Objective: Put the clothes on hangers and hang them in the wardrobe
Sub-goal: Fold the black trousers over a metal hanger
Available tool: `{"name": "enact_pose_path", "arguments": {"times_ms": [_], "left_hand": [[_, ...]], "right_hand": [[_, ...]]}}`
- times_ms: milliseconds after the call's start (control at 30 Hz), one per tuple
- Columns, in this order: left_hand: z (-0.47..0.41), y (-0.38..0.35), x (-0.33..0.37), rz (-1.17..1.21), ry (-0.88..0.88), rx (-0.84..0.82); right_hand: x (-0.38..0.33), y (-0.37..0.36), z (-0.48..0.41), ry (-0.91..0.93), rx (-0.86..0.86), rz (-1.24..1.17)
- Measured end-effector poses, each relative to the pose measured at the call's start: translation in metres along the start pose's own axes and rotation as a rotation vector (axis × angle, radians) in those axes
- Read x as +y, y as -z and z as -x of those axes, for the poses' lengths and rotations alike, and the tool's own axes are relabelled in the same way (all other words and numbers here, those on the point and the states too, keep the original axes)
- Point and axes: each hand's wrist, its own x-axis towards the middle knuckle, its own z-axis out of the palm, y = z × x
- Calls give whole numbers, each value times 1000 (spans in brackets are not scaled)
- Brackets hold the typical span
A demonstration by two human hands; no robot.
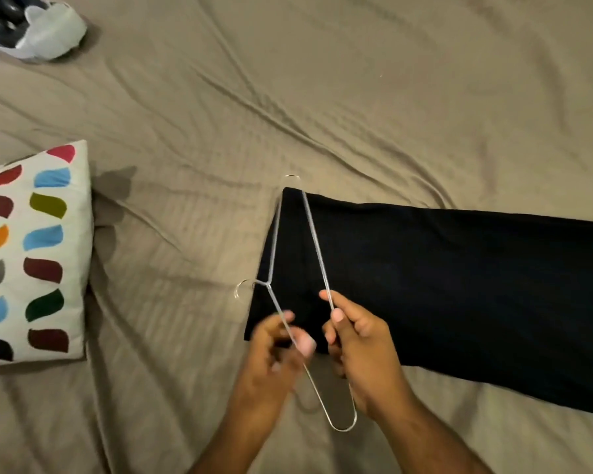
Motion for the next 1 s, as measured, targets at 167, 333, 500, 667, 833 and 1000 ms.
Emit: {"name": "enact_pose_path", "arguments": {"times_ms": [167, 333, 500, 667, 833, 1000], "left_hand": [[-32, 38, 23, 427, 72, 365], [-27, 58, 20, 499, -71, 563], [-23, 82, 12, 147, -265, 749], [-32, 86, 13, -199, -302, 804], [-44, 82, 0, -378, -194, 661], [-46, 82, -11, -391, -197, 572]], "right_hand": [[12, -33, 2, -43, -171, 65], [20, -64, -3, 128, -150, 371], [26, -69, -14, 468, -68, 1246], [29, -76, -35, 452, -190, 1475], [20, -52, -49, 503, -43, 1419], [-4, -17, -57, 333, 313, 695]]}}
